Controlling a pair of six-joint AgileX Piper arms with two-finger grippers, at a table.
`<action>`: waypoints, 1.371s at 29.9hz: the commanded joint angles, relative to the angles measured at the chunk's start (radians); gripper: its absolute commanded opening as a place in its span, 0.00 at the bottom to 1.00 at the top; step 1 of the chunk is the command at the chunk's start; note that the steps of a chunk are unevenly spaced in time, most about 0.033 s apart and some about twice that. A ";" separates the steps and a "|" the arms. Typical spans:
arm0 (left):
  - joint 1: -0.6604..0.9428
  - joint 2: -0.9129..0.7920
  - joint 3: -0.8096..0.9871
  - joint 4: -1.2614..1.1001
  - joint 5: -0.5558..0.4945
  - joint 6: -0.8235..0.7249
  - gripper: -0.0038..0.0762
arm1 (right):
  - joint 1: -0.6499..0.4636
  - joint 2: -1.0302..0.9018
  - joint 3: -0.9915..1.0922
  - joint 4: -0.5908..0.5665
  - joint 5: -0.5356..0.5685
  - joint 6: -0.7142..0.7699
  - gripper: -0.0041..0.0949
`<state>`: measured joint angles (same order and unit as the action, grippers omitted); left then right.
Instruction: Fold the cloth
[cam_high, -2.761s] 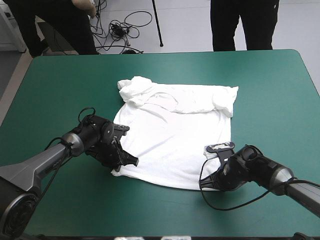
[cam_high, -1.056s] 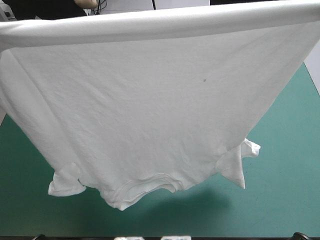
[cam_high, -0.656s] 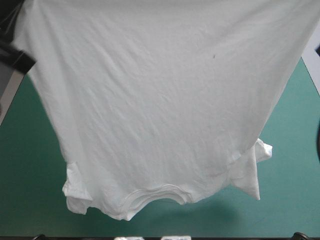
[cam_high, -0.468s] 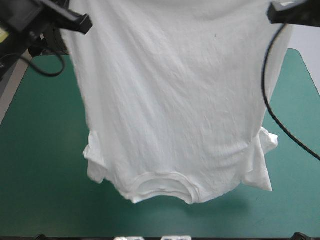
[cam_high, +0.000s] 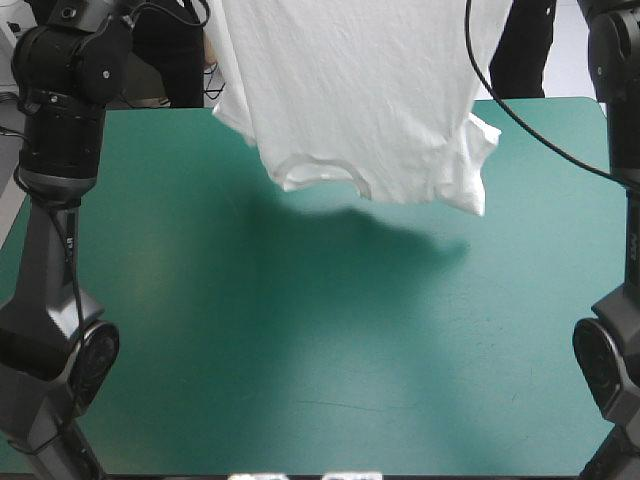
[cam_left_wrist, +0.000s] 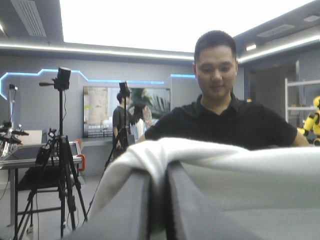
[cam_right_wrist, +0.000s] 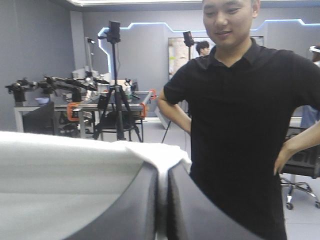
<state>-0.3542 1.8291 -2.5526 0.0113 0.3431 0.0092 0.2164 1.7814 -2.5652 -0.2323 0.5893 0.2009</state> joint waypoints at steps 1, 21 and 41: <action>0.031 0.009 -0.128 -0.078 -0.110 -0.015 0.04 | -0.061 -0.006 -0.044 0.146 -0.136 -0.105 0.02; 0.045 -0.085 0.474 -0.075 0.445 0.043 0.04 | -0.104 -0.019 0.469 0.377 0.325 -0.310 0.02; -0.106 -0.436 1.429 -0.154 0.610 0.030 0.04 | -0.104 -0.388 1.275 0.374 0.560 -0.330 0.02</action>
<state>-0.4300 1.4517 -1.1764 -0.1420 0.9385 0.0682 0.1180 1.4930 -1.3788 0.1470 1.1872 -0.1187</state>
